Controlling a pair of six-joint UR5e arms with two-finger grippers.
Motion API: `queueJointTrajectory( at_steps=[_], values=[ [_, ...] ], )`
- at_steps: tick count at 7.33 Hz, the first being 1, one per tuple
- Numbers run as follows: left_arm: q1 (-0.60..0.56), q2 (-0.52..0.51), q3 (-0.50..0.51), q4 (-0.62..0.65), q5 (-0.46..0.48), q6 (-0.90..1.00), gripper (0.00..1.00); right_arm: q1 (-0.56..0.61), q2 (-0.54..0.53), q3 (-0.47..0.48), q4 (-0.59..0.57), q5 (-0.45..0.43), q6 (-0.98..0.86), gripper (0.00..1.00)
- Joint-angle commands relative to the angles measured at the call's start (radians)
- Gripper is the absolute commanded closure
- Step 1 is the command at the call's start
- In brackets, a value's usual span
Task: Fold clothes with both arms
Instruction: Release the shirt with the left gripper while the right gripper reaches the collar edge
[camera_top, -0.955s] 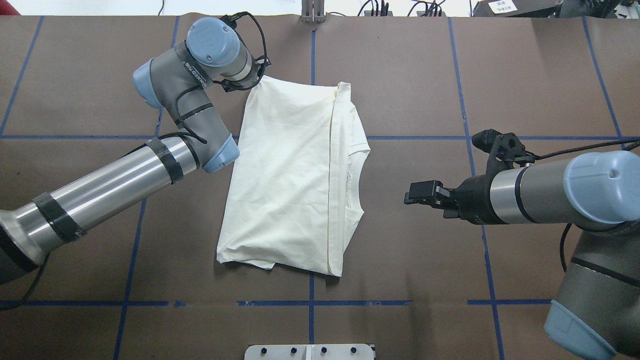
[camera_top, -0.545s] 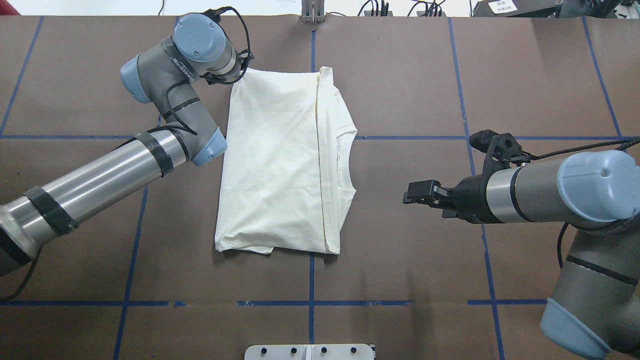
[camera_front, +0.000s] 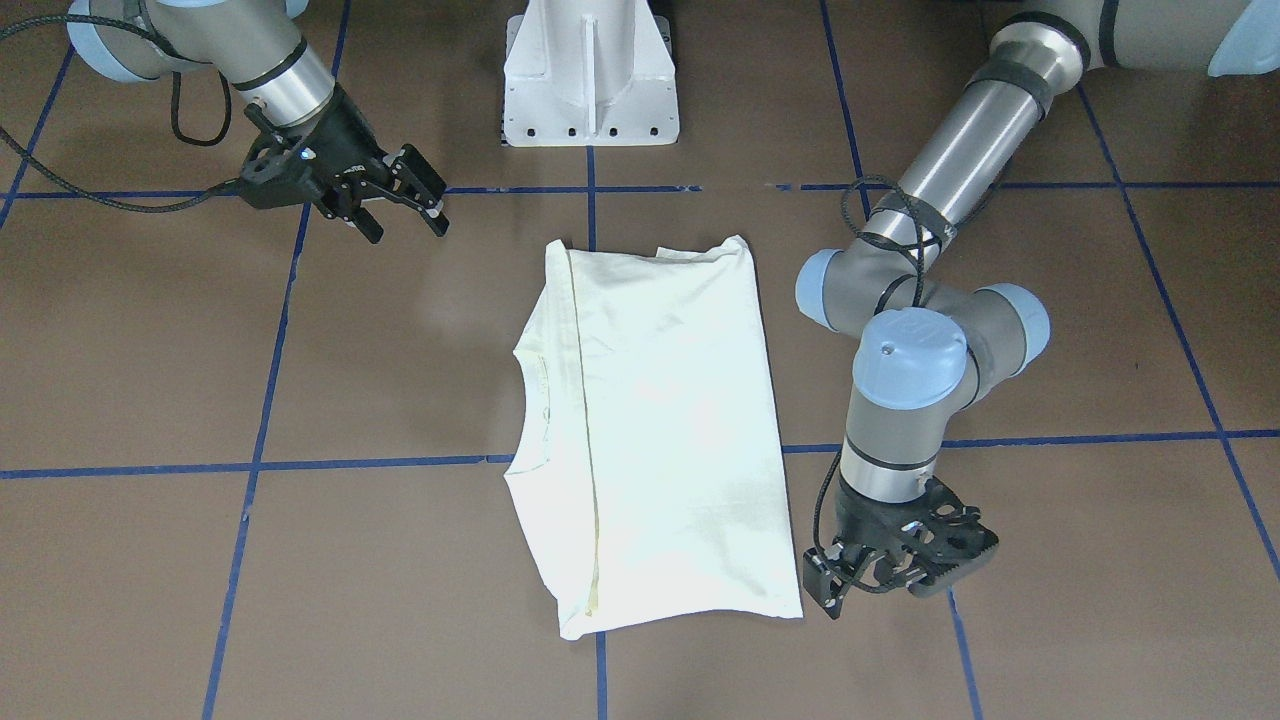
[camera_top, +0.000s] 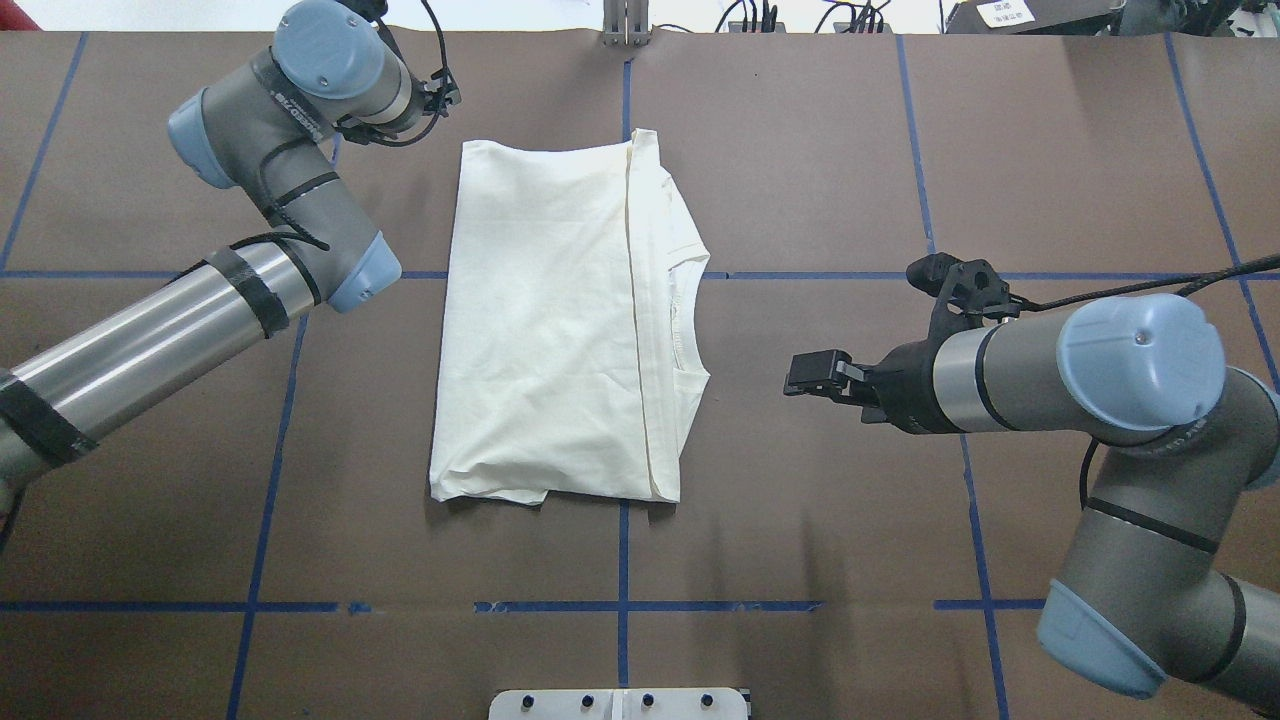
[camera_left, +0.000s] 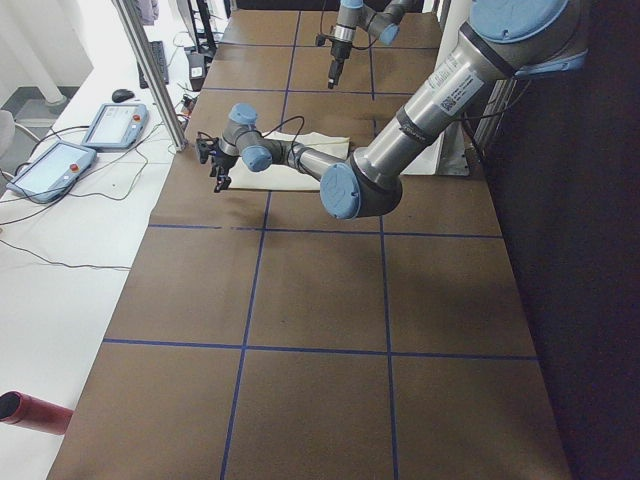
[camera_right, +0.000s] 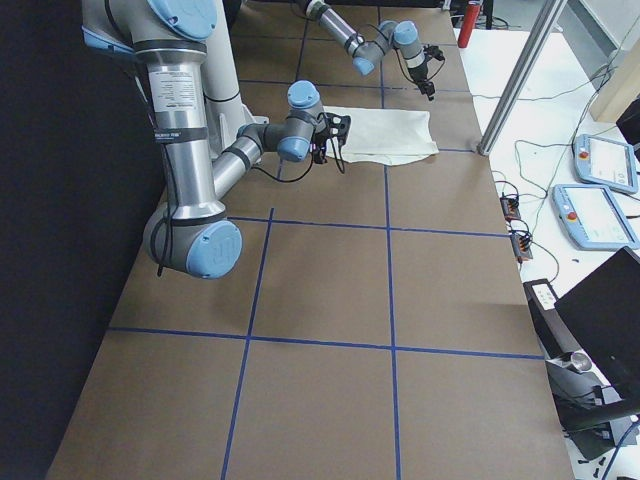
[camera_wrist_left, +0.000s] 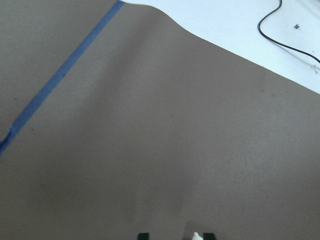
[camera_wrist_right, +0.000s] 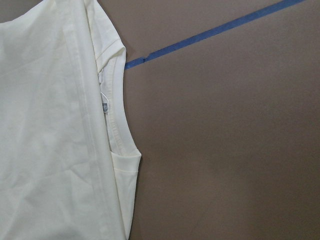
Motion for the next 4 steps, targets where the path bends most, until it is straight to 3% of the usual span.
queueJointTrajectory(
  at_steps=[1,3,4],
  values=[
    [-0.021,0.111,-0.24,0.118,-0.075,0.067,0.0,-0.006,0.151,-0.094,-0.132,-0.012,-0.057,0.0],
    [-0.018,0.231,-0.597,0.305,-0.225,0.103,0.0,-0.009,0.306,-0.134,-0.381,-0.012,-0.203,0.0],
    [-0.014,0.255,-0.719,0.37,-0.282,0.1,0.0,-0.027,0.364,-0.163,-0.474,-0.014,-0.261,0.0]
  ],
)
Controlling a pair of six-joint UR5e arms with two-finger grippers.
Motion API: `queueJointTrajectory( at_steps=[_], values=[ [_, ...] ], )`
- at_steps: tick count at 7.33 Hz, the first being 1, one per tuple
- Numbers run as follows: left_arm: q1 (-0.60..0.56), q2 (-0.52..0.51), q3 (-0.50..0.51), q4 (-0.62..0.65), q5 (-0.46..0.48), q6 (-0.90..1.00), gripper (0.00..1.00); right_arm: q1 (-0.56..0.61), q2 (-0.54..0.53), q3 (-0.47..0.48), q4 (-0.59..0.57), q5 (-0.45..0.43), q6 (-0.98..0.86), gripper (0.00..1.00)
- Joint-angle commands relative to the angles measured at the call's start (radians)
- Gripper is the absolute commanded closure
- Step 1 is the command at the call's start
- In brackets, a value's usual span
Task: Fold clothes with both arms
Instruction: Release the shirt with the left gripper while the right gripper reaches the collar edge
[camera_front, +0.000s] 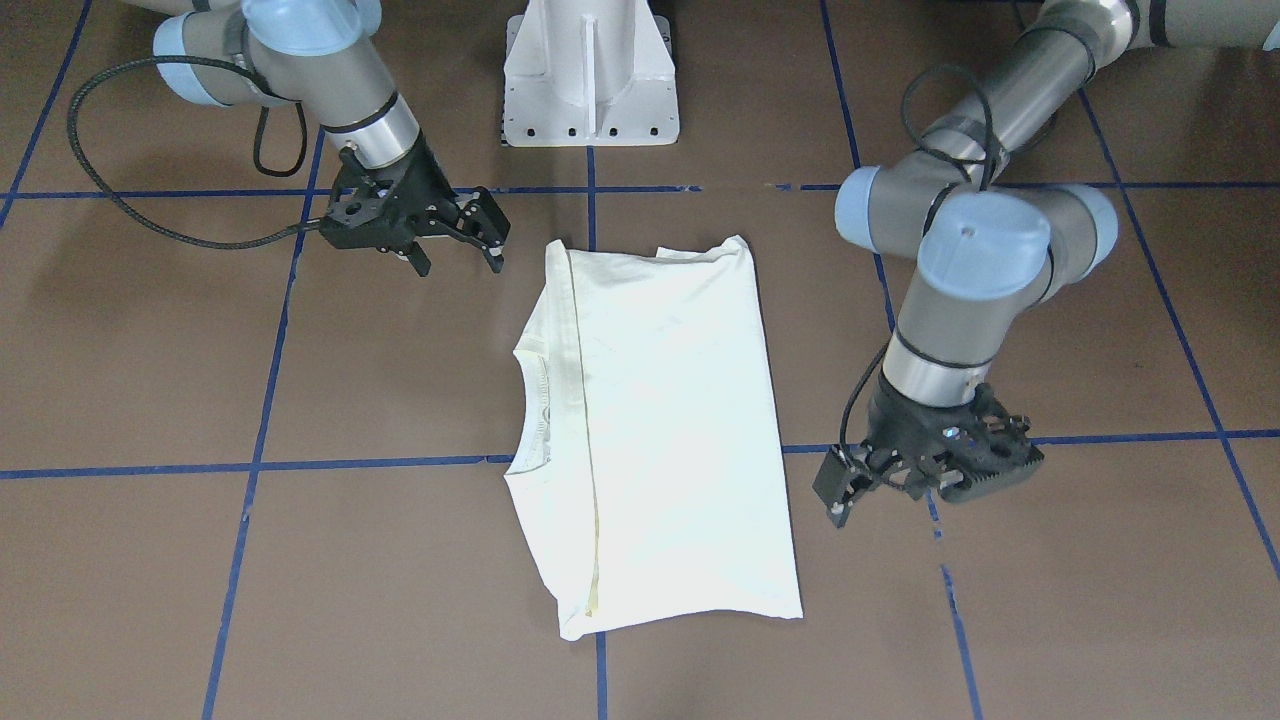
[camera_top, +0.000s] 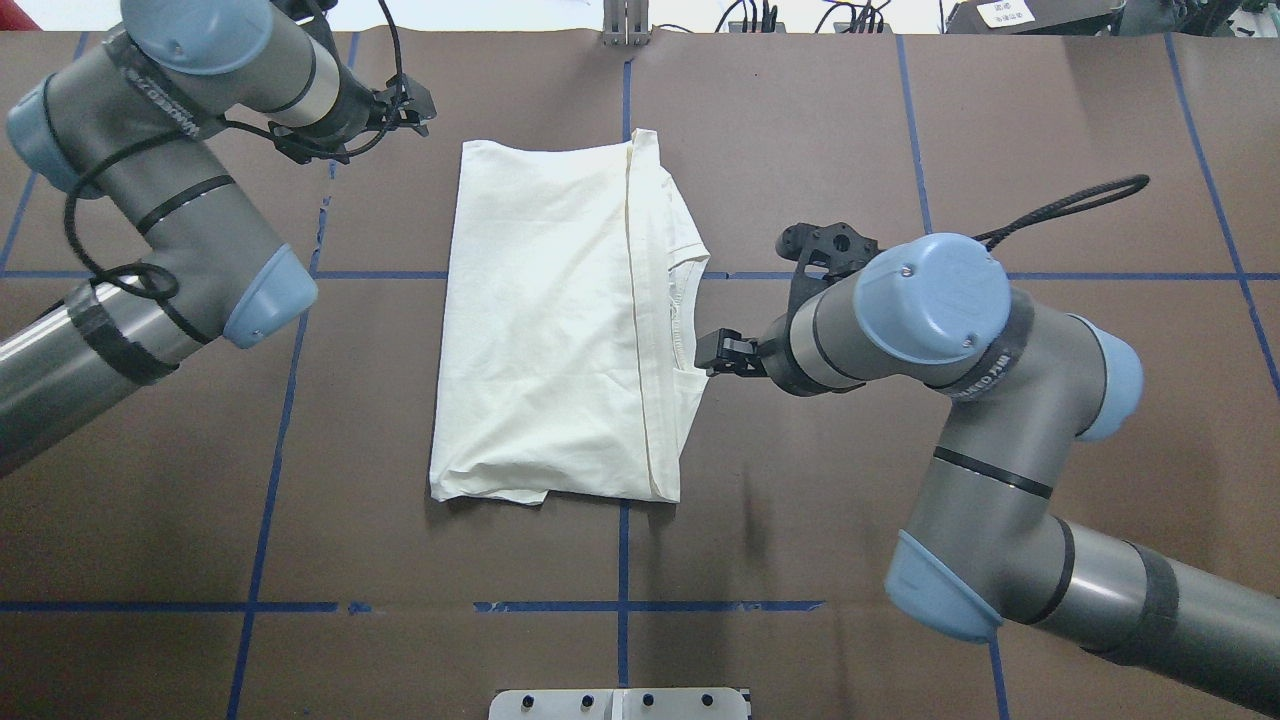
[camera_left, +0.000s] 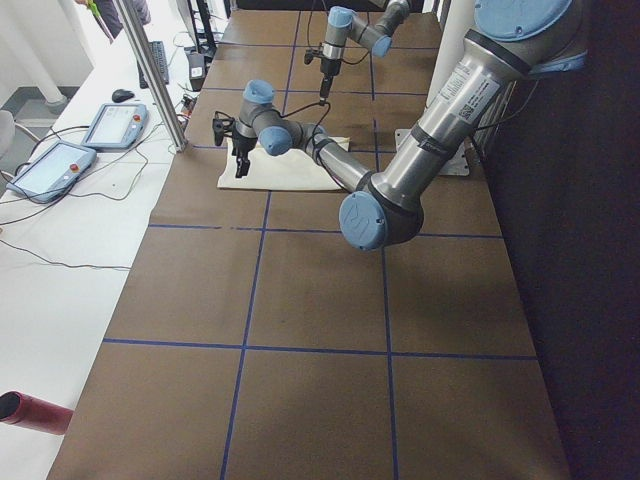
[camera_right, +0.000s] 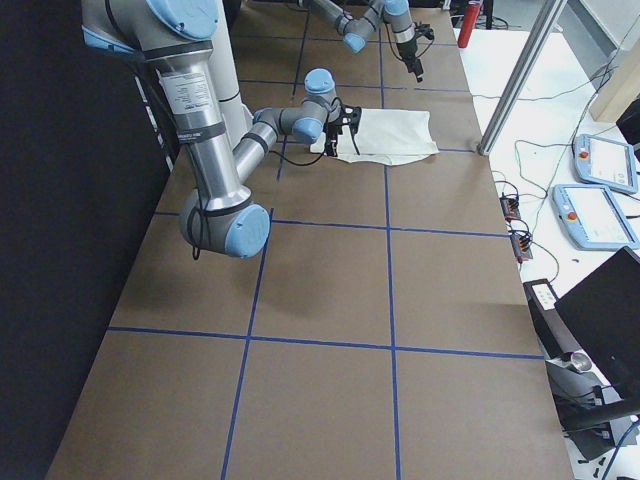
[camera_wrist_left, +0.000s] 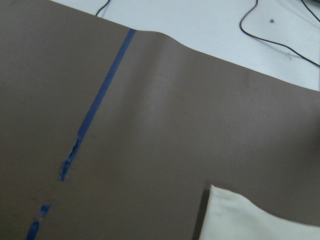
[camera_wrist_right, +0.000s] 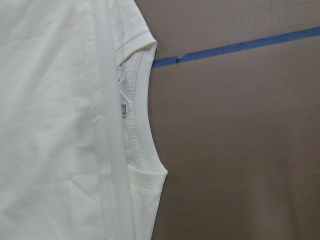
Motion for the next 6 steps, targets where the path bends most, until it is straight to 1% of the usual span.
queueJointTrajectory(
  at_steps=[1,2,3,5,6],
  values=[
    [0.009,0.09,-0.3,0.161,-0.124,0.005,0.0,-0.059,0.121,-0.06,-0.188,-0.003,-0.117,0.0],
    [0.01,0.124,-0.386,0.204,-0.142,0.006,0.0,-0.104,0.155,-0.094,-0.222,-0.027,-0.138,0.0],
    [0.013,0.155,-0.408,0.208,-0.144,0.006,0.0,-0.132,0.208,-0.146,-0.268,-0.031,-0.14,0.0],
    [0.013,0.17,-0.408,0.205,-0.142,0.006,0.0,-0.136,0.288,-0.27,-0.267,-0.032,-0.16,0.0],
    [0.015,0.17,-0.408,0.205,-0.144,0.006,0.0,-0.136,0.288,-0.286,-0.269,-0.025,-0.169,0.0]
  ],
)
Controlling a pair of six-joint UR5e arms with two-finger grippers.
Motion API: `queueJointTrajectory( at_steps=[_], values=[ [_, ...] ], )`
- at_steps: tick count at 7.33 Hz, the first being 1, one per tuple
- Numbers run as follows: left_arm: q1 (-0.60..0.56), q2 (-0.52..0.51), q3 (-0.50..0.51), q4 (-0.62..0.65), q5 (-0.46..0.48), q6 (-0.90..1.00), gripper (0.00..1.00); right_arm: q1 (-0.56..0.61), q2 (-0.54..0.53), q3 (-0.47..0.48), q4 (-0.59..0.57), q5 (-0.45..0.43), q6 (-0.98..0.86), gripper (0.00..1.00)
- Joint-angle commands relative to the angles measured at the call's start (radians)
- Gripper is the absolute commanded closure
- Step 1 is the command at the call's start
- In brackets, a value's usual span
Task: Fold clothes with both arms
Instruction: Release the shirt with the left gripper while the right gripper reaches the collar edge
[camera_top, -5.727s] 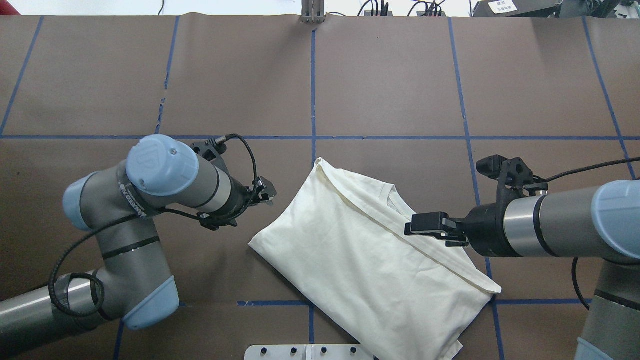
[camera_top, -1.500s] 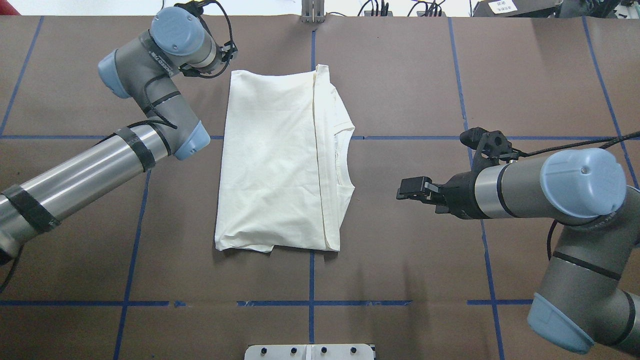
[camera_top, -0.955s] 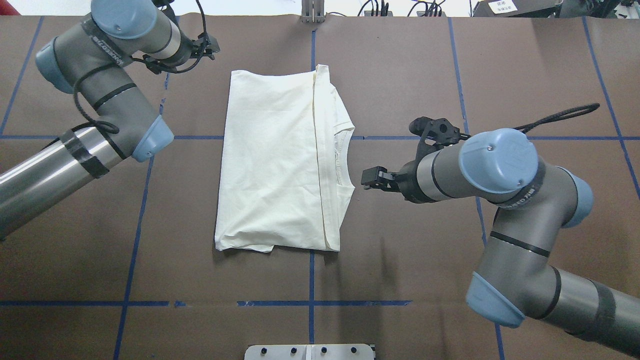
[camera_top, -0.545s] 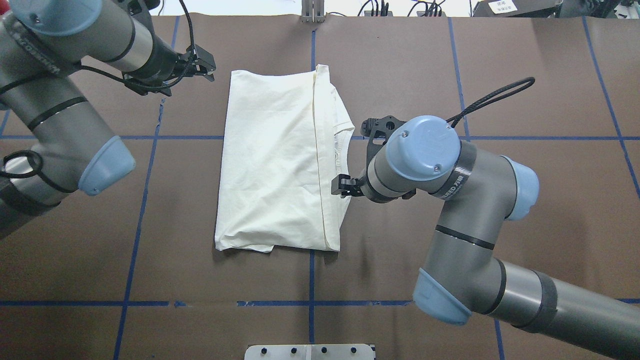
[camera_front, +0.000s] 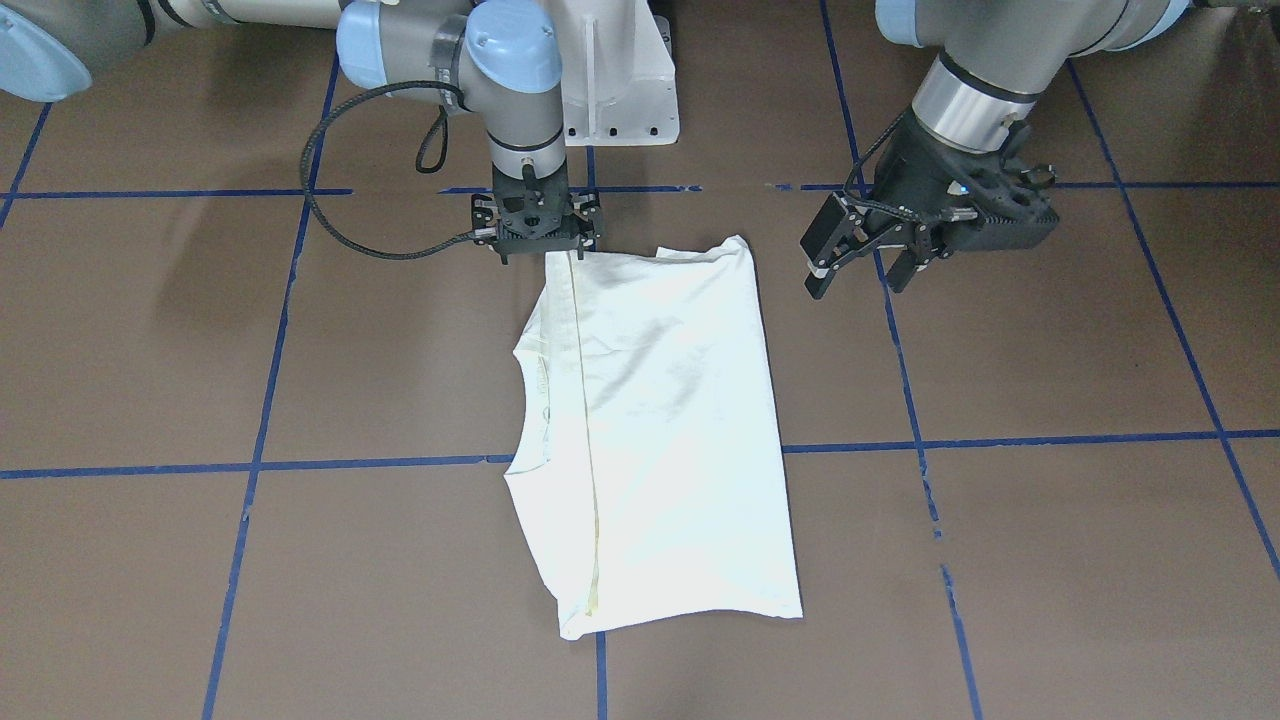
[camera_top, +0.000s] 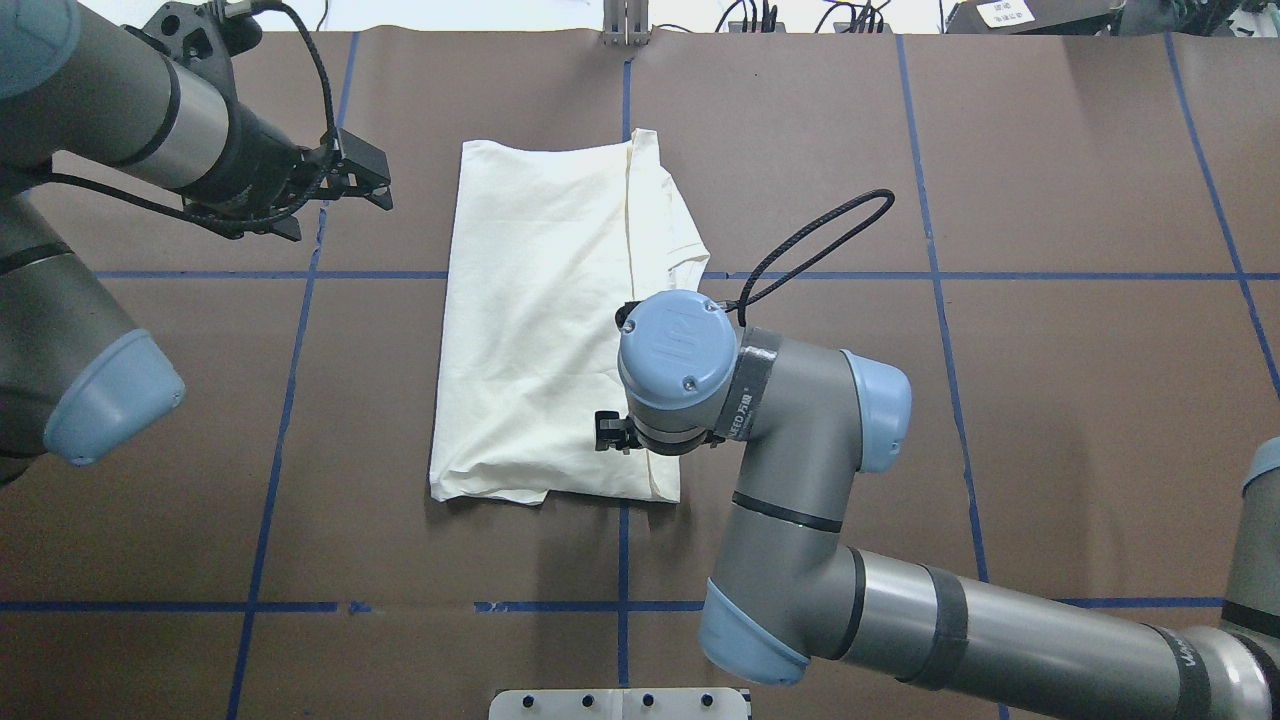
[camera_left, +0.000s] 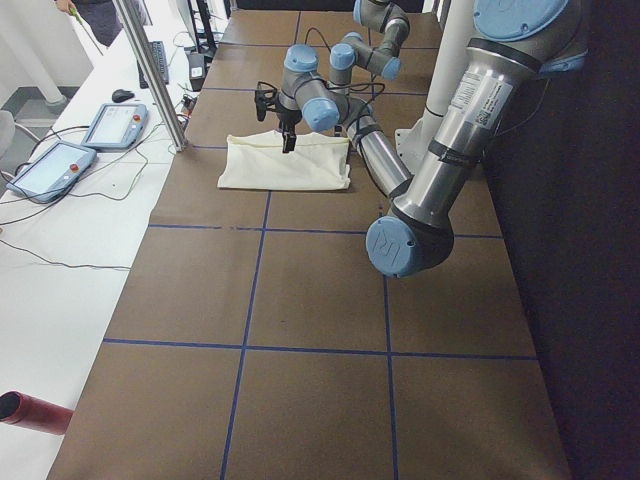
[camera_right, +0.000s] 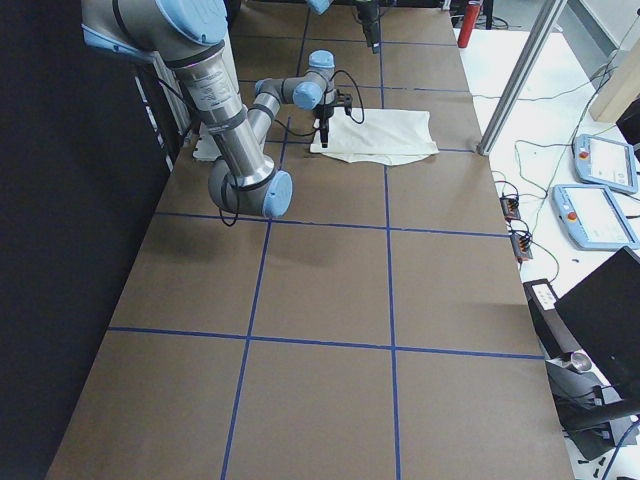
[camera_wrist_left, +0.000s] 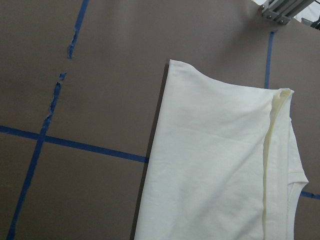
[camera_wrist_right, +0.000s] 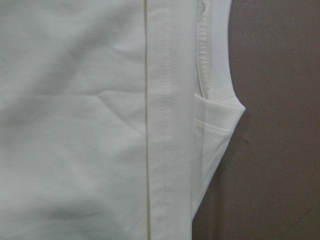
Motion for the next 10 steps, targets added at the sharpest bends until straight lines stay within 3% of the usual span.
queueJointTrajectory(
  at_steps=[1,10],
  values=[
    [0.006,0.006,0.001,-0.001,0.001,0.002,0.0,-0.003,0.02,-0.067,-0.002,0.001,-0.015,0.0],
    [0.041,0.005,0.005,-0.007,0.003,-0.008,0.0,0.009,-0.006,-0.096,-0.021,0.002,-0.061,0.0]
  ],
)
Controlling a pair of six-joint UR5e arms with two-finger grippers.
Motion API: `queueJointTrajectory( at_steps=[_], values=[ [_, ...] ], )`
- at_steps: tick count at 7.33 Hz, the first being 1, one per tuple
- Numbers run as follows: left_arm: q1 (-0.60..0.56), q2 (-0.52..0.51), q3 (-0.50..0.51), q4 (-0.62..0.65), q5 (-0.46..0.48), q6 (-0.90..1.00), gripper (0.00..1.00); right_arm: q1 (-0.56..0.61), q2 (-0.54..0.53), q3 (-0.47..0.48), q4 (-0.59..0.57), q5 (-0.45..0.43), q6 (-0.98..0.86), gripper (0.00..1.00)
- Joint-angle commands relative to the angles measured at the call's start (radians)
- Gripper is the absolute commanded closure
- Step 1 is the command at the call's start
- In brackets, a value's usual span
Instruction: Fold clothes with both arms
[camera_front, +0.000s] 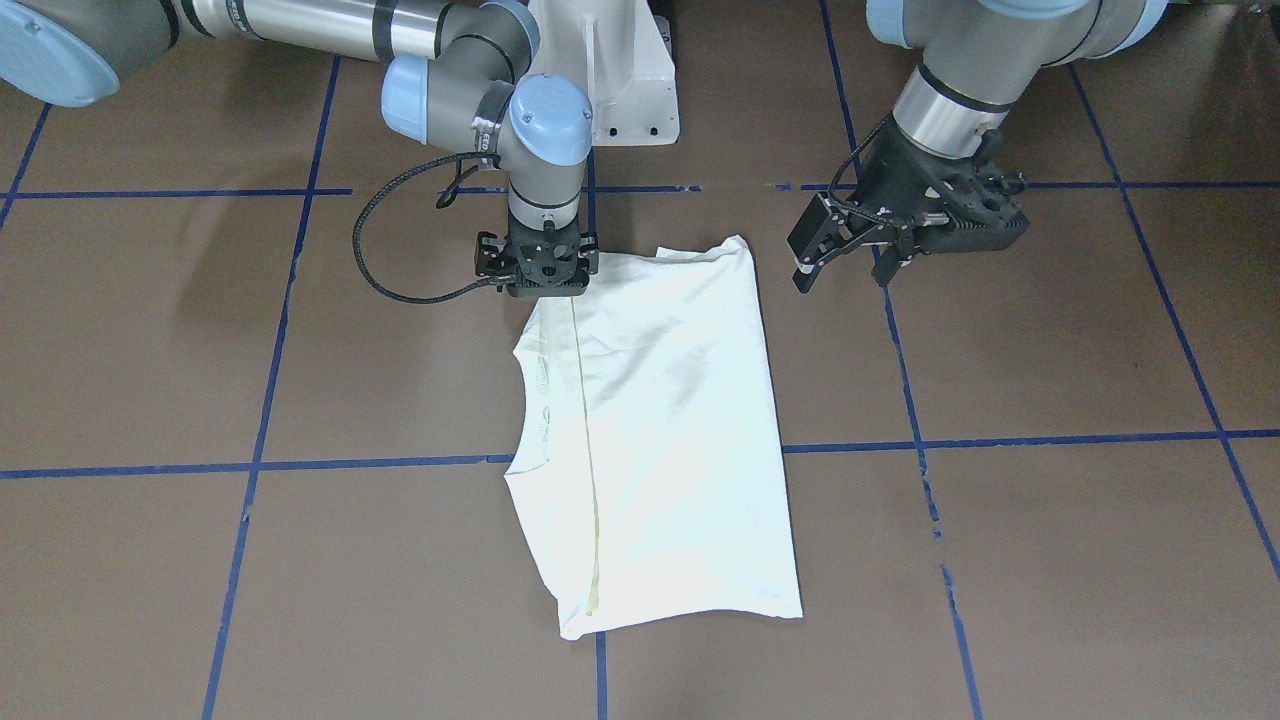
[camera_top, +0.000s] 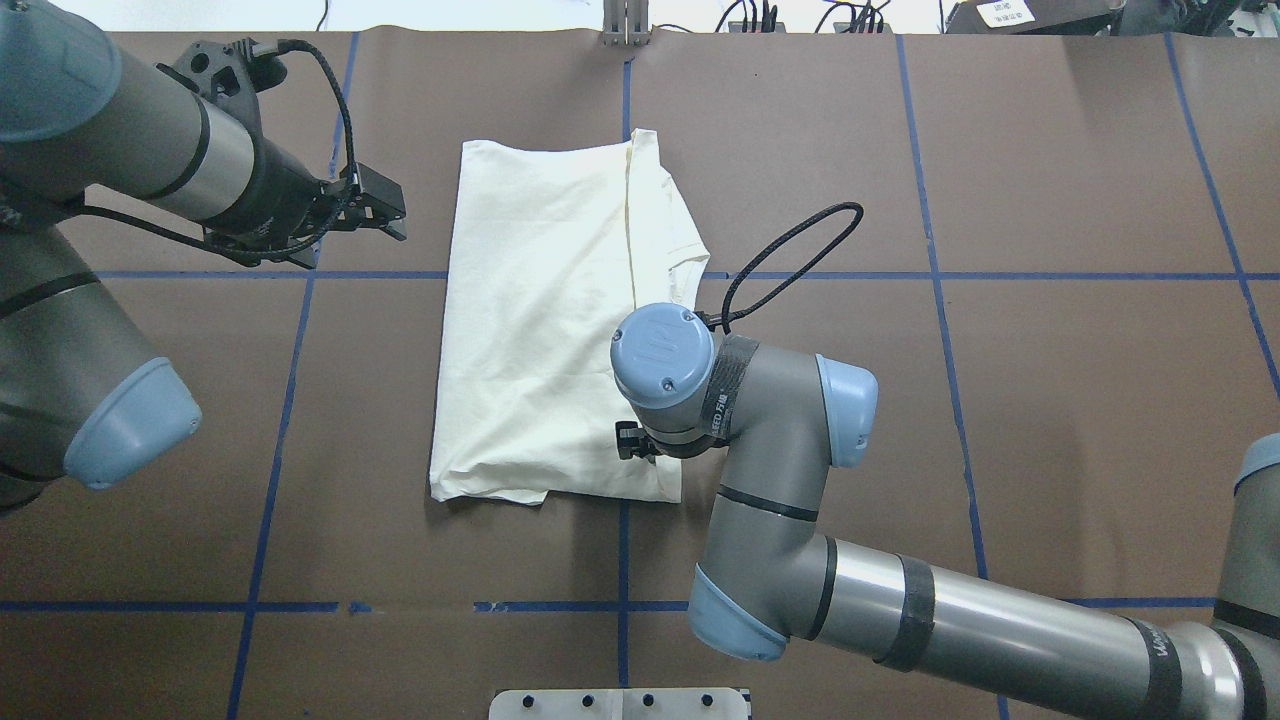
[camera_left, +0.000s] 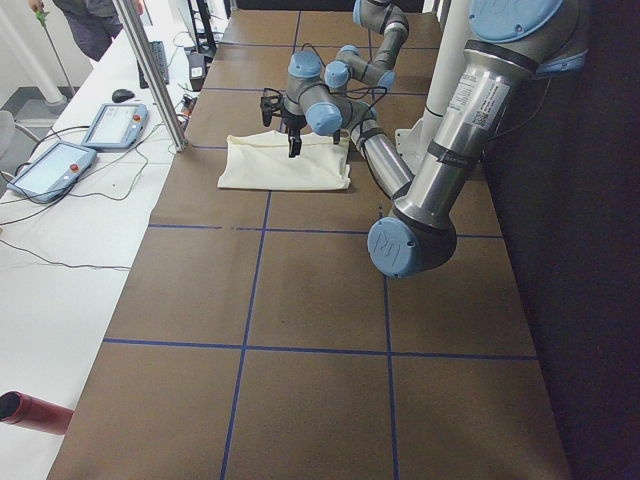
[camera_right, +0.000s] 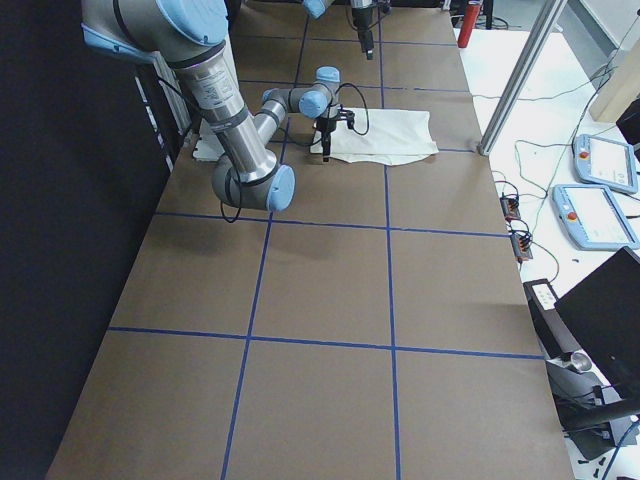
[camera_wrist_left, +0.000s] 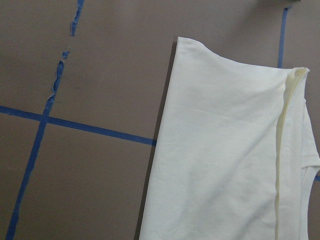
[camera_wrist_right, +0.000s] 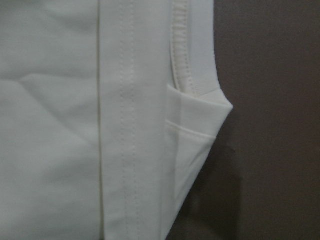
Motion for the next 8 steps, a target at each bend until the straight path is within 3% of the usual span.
queueJointTrajectory(
  at_steps=[1,3,5,8],
  values=[
    [0.003,-0.003,-0.006,-0.001,-0.005,-0.006,0.0,0.019,-0.009,0.009,-0.025,0.002,-0.034,0.0],
    [0.013,-0.003,-0.009,-0.001,-0.005,-0.008,0.0,0.046,-0.054,0.032,-0.036,0.007,-0.063,0.0],
    [0.016,-0.003,-0.009,-0.001,-0.005,-0.008,0.0,0.103,-0.148,0.122,-0.044,0.01,-0.147,0.0],
    [0.03,-0.003,-0.011,-0.001,-0.005,-0.028,0.0,0.163,-0.07,0.126,-0.026,0.062,-0.161,0.0]
  ],
)
